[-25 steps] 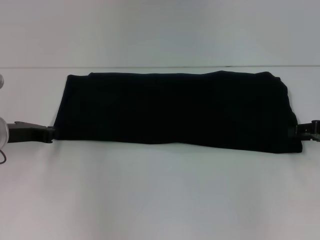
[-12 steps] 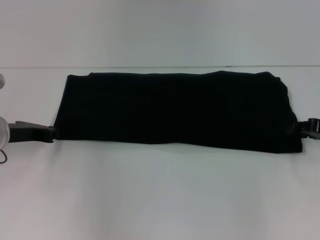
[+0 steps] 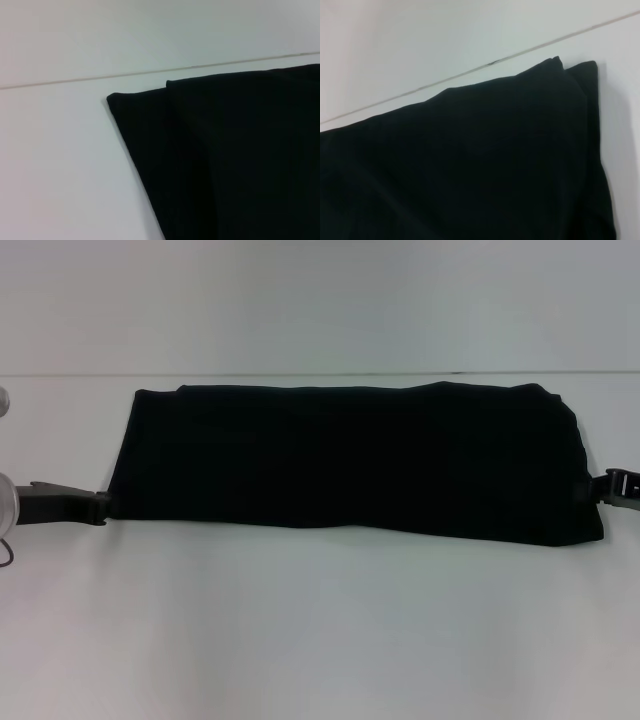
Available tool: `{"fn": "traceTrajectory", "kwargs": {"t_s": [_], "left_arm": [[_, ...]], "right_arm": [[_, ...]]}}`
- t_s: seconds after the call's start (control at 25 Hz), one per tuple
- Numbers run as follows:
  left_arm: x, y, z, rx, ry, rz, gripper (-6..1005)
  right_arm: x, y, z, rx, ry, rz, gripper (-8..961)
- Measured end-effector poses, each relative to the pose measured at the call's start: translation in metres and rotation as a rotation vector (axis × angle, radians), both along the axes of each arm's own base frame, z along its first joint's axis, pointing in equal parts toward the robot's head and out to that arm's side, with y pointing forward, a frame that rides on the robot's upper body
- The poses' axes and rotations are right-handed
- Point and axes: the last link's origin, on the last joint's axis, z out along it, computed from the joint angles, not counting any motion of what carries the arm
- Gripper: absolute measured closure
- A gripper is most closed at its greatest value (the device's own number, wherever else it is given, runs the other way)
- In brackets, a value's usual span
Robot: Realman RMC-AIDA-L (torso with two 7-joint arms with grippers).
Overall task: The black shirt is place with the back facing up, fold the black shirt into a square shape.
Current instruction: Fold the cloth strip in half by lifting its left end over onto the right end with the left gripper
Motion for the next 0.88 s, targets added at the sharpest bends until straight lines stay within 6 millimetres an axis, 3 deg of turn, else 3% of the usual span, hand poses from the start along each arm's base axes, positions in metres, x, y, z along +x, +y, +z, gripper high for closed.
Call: {"fn": "traceTrajectory", "kwargs": {"t_s": [0.12,0.36,0.88], "left_arm": [[0.000,0.000,0.000,0.000,0.001,-0.001,983],[0.000,0.000,0.000,-0.003,0.000,-0.002,984],[0.004,-0.009,0.008,-0.045,-0.007,-0.019,984]], "right_arm": [[0.000,-0.001,0.000,-0.002,-0.002,0.004,868],[0.004,-0.003,0.001,0.002,-0.006,-0.003,942],[0.020,-0.010,0.023,0.032,-0.015,-0.022,923]]}}
